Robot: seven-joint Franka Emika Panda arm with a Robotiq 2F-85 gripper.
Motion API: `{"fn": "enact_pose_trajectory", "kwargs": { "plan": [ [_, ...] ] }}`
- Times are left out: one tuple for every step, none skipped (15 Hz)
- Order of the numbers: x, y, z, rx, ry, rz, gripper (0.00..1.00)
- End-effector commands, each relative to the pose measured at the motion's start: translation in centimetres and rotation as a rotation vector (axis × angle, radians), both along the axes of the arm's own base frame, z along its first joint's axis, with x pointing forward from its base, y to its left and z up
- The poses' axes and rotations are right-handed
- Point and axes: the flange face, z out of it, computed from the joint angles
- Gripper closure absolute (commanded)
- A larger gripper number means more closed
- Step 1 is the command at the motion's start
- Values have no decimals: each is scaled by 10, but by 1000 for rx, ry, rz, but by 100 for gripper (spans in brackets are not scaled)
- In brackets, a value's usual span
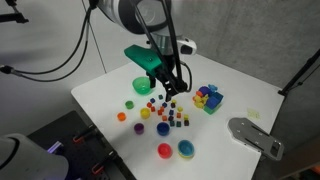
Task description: Put the light blue bowl in the yellow bowl on the right
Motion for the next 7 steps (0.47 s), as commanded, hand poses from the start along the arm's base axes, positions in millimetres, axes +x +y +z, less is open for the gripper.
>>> {"fn": "enact_pose_trajectory", "kwargs": {
  "plan": [
    [-19, 19, 44, -2, -11, 25, 0],
    [-22, 22, 53, -3, -14, 30, 0],
    [-24, 25, 59, -5, -17, 34, 0],
    [-26, 27, 63, -15, -23, 40, 0],
    [-29, 28, 65, -15, -20, 50, 0],
    [-20, 24, 59, 1, -25, 34, 0],
    [-22, 25, 62, 1, -27, 36, 0]
  ]
}}
